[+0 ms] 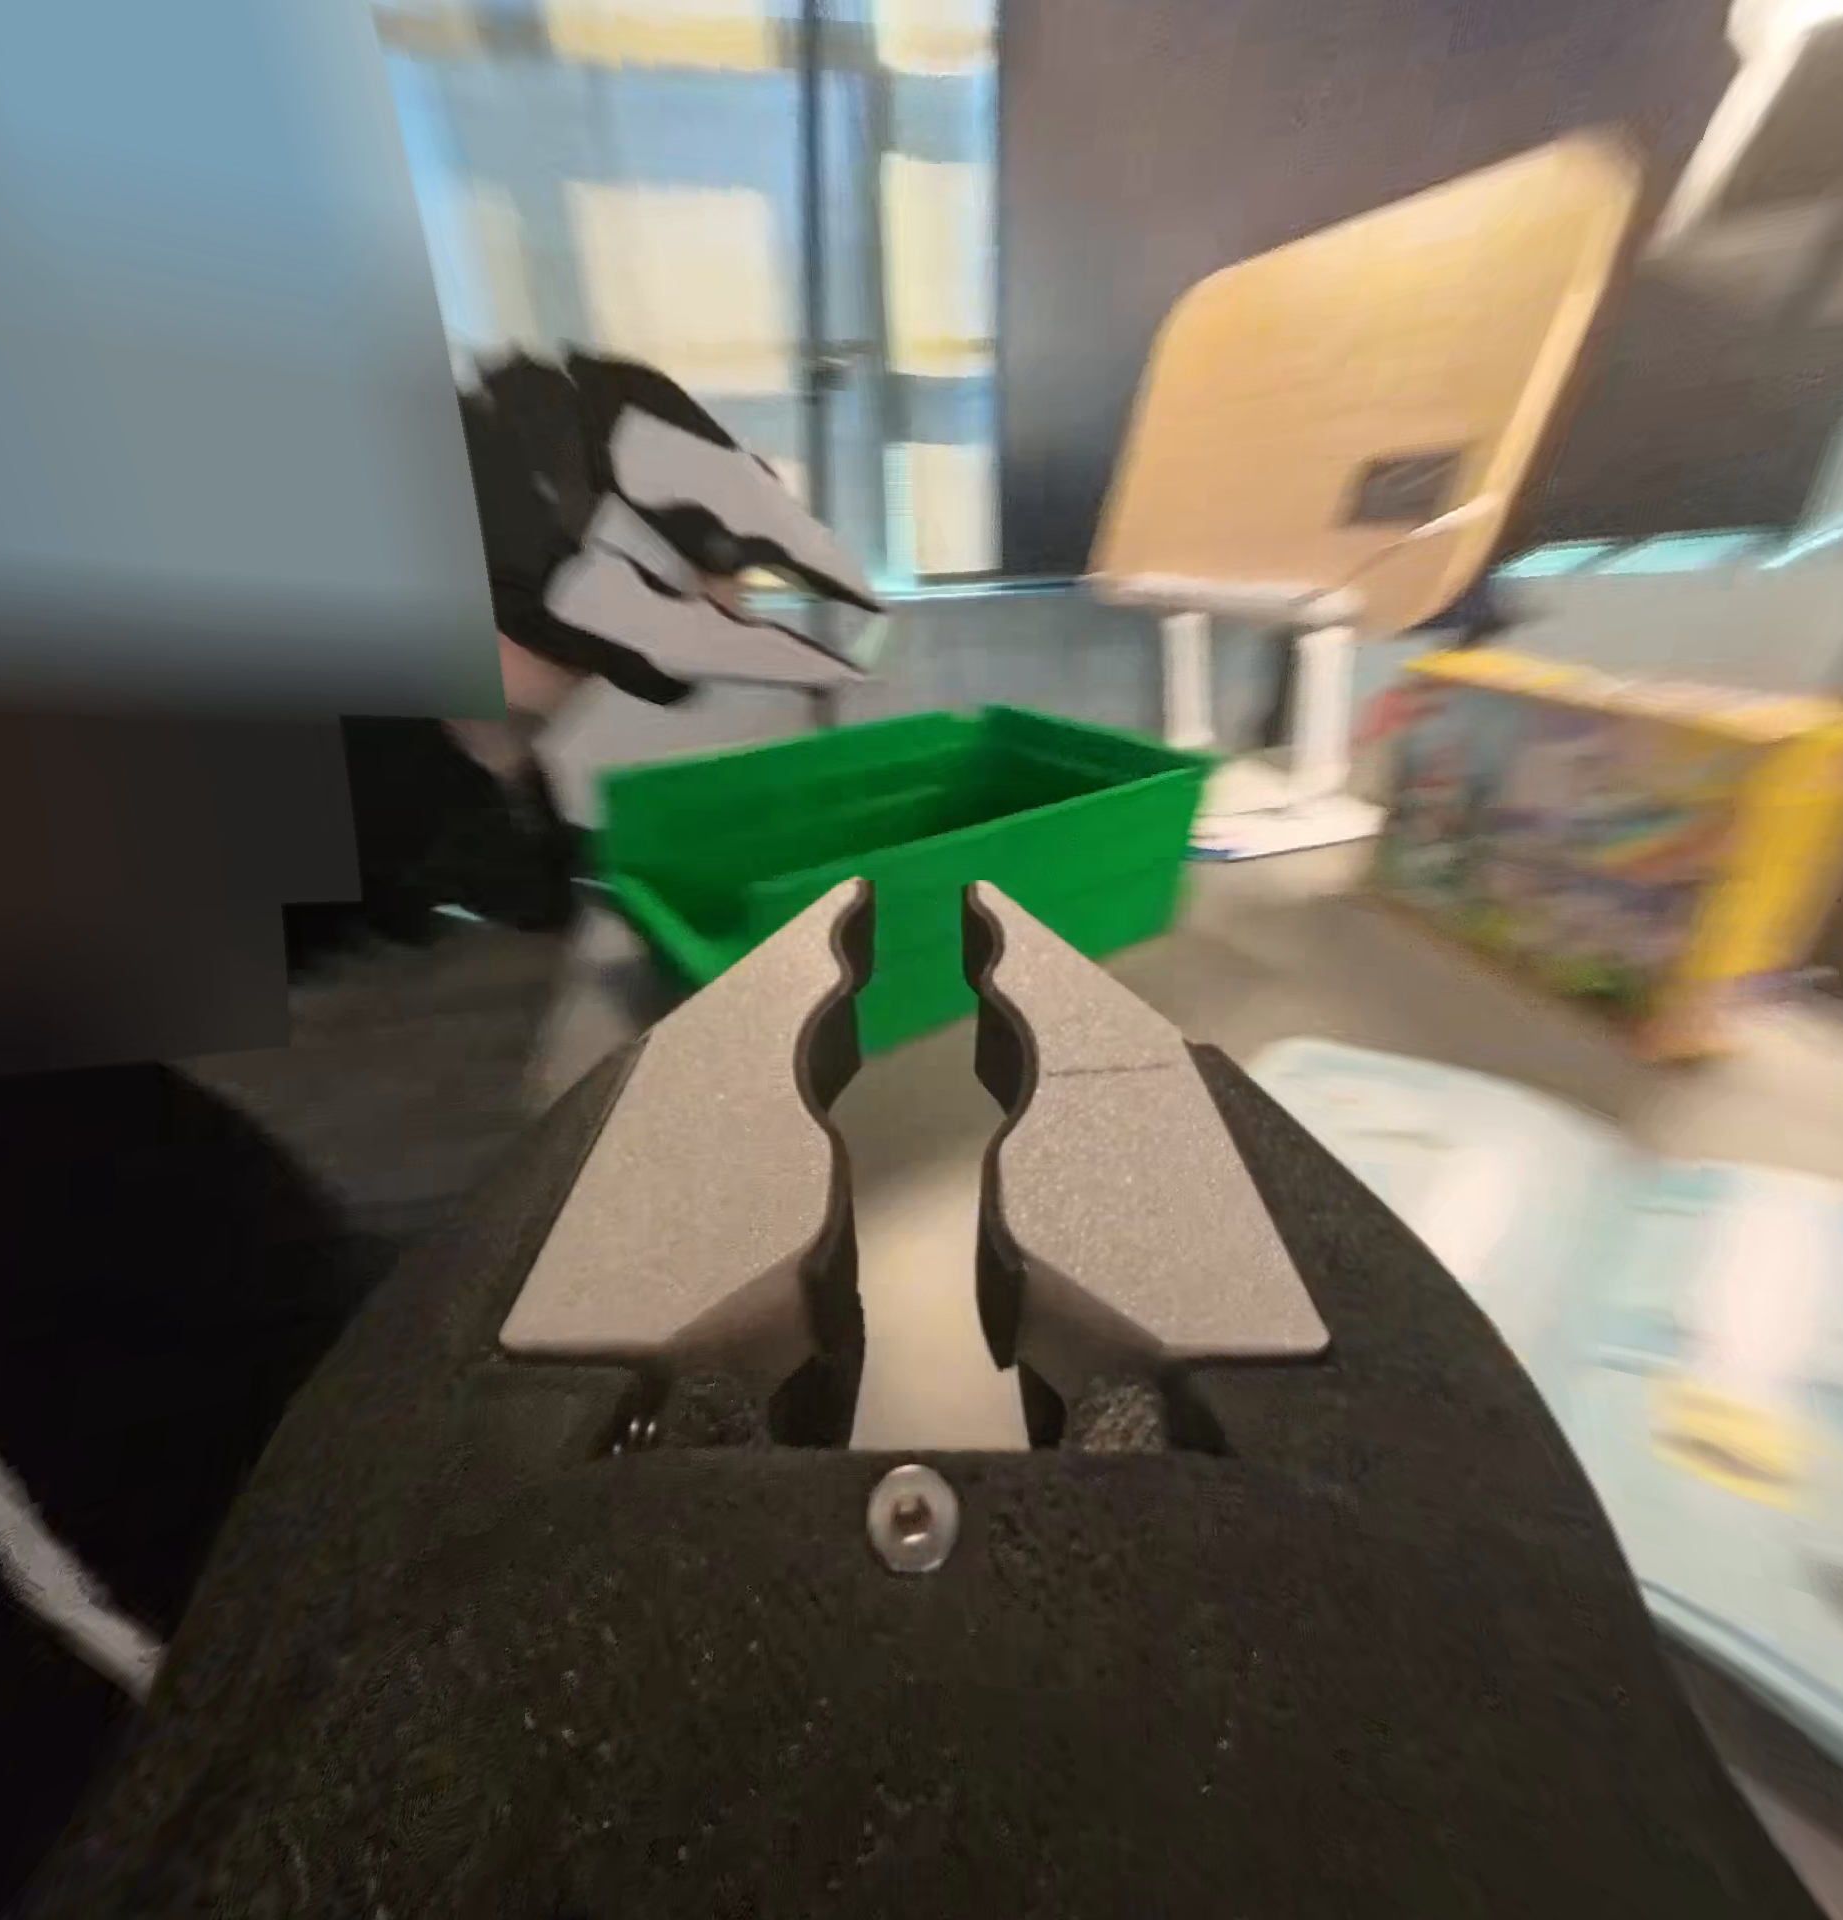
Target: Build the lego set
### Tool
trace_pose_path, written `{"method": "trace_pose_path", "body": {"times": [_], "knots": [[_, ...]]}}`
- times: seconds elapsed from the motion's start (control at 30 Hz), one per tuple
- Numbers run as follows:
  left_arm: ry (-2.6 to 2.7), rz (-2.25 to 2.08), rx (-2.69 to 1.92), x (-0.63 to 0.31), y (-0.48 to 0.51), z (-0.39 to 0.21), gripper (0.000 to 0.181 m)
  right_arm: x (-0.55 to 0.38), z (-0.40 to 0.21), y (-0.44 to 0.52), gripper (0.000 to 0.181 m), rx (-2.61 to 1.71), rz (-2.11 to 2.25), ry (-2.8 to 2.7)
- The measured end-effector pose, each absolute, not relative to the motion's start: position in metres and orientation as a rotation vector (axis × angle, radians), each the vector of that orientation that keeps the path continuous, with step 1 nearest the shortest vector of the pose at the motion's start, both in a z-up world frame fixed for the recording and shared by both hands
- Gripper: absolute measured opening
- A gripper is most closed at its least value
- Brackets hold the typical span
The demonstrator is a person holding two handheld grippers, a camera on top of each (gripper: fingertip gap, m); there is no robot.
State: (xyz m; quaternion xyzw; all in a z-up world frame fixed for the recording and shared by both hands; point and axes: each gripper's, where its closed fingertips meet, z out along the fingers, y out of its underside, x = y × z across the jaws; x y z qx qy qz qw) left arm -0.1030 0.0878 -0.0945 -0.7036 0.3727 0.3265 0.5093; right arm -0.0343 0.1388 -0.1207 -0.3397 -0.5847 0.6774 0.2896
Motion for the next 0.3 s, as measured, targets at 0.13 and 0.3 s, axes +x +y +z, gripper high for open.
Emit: {"method": "trace_pose_path", "body": {"times": [0.13,0.3], "knots": [[0.923,0.747,-1.477,-0.046,0.12,-0.087,0.016,-0.03,-0.094,0.126,0.021,-1.13,2.434,-1.523],[0.905,0.652,-1.367,-0.008,0.144,-0.092,0.016,-0.019,-0.091,0.141,0.014,-1.301,2.829,-1.38]]}}
